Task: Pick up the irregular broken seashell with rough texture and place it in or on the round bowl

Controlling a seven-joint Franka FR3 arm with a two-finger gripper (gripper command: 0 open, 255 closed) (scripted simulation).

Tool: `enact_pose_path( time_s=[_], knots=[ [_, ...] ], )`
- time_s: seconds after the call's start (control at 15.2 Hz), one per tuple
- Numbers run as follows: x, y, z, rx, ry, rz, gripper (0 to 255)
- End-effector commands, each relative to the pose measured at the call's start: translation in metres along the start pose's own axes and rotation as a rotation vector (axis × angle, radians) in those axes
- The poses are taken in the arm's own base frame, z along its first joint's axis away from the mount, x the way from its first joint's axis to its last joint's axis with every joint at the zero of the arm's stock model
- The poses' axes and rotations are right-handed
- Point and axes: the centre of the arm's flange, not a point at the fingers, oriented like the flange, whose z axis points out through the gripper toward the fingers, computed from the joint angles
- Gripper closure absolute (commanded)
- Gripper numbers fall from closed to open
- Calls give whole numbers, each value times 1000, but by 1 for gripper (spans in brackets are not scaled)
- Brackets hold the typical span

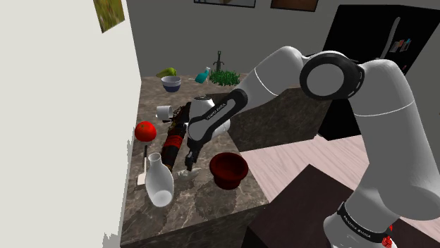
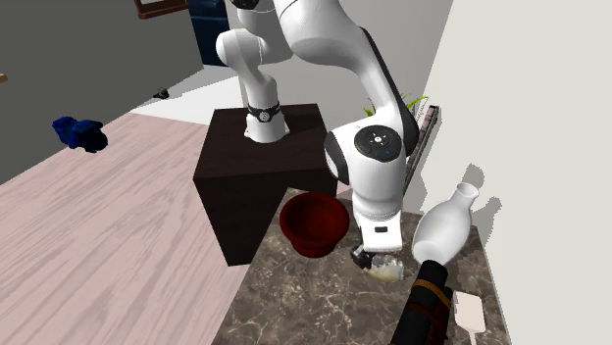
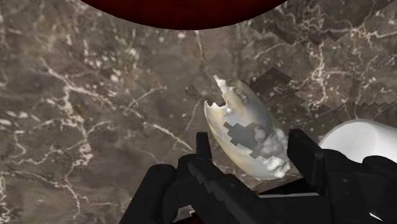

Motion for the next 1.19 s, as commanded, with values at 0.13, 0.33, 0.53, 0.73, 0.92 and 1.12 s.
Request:
enact_pose_path(
  time_s=[0.13, 0.33, 0.53, 0.73, 0.92, 1.12],
  knots=[
    [0, 0, 0, 0, 0, 0, 255],
    [0, 0, 0, 0, 0, 0, 255],
    [0, 0, 0, 0, 0, 0, 255],
    [44, -36, 12, -114, -176, -273, 0],
    [65, -66, 31, -193, -300, -464, 0],
    [62, -62, 46, -193, -300, -464, 0]
  ],
)
